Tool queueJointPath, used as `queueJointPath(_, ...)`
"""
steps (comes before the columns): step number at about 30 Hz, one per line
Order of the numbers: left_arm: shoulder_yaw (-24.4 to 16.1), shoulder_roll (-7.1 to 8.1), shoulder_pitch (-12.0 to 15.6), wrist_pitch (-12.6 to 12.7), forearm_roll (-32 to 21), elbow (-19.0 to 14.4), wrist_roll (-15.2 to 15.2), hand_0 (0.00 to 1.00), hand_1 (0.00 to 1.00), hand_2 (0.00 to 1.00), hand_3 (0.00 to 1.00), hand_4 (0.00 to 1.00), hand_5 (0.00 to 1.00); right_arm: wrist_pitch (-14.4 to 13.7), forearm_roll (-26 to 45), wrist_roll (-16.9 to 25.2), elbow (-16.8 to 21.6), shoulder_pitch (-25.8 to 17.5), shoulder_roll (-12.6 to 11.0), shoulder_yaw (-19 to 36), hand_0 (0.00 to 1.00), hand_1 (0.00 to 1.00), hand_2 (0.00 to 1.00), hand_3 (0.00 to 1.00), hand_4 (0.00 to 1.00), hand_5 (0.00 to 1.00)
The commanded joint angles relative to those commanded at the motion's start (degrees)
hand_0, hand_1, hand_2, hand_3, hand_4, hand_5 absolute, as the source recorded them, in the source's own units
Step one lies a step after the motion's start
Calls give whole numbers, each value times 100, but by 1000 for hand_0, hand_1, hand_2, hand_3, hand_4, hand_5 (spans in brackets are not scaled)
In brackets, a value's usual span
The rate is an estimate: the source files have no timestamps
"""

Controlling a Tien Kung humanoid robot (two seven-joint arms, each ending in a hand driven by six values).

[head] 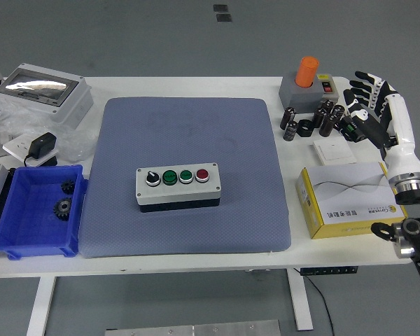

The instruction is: Pick up the button,place it on the desk,press the button,press the button

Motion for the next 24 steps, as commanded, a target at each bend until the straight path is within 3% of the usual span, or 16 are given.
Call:
queueJointPath(10, -45, 59, -97, -26, 67, 85, -166, 700, 684, 680, 809, 702, 860, 27, 27, -82, -22, 39, -38, 121, 748, 795, 831, 889, 794, 398)
queueJointPath(24, -110, -19, -149, -63, 175, 125, -238, 700, 684, 681, 813, 701, 859, -101, -376, -225, 82, 113, -103, 96, 749, 801, 846, 890, 774, 381)
